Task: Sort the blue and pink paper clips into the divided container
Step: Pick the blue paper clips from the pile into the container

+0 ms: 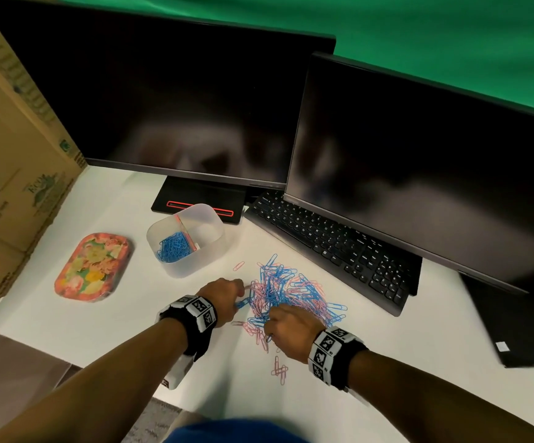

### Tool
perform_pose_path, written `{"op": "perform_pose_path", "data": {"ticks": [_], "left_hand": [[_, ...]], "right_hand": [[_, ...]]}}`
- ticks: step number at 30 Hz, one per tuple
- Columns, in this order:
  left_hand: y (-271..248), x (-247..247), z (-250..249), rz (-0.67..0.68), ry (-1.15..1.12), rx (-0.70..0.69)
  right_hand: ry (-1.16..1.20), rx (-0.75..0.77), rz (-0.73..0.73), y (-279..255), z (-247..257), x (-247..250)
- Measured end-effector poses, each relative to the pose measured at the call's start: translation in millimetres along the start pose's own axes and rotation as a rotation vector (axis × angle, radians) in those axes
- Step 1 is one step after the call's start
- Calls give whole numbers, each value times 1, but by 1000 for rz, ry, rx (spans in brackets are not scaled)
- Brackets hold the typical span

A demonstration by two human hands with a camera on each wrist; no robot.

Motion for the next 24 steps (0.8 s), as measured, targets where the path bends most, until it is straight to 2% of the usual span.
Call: {"op": "perform_pose_path", "data": {"ticks": [4,8,10,14,17,20,24], "left_hand": [[1,-4,6,19,-3,10],[1,-6,4,22,80,-4],[1,-7,2,19,101,-12],[1,-5,-1,11,108,-26],[1,-3,-2,9,102,-31],[0,0,-1,21,73,-26],[-1,2,1,14,14,-30]], "right_hand": [[44,-8,-96,-3,0,7],[312,-129,-182,-9,-16,19],[516,-219,-256,-13,-24,29],[1159,-550,-351,-20,-48,32],[1428,-647,-356,-22,-61,32],[1575,-699,-393,-28,-68,30],[1653,-782,-416,-43,-76,21]]}}
Point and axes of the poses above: each hand's wrist, its own y-axis towards the middle knuckle, its own x-axis out of the back of the hand, z = x × y, the point moved 6 cm from there along y, towards the middle knuckle, and after that the axes turned 4 degrees about x, right-handed, at the moved point
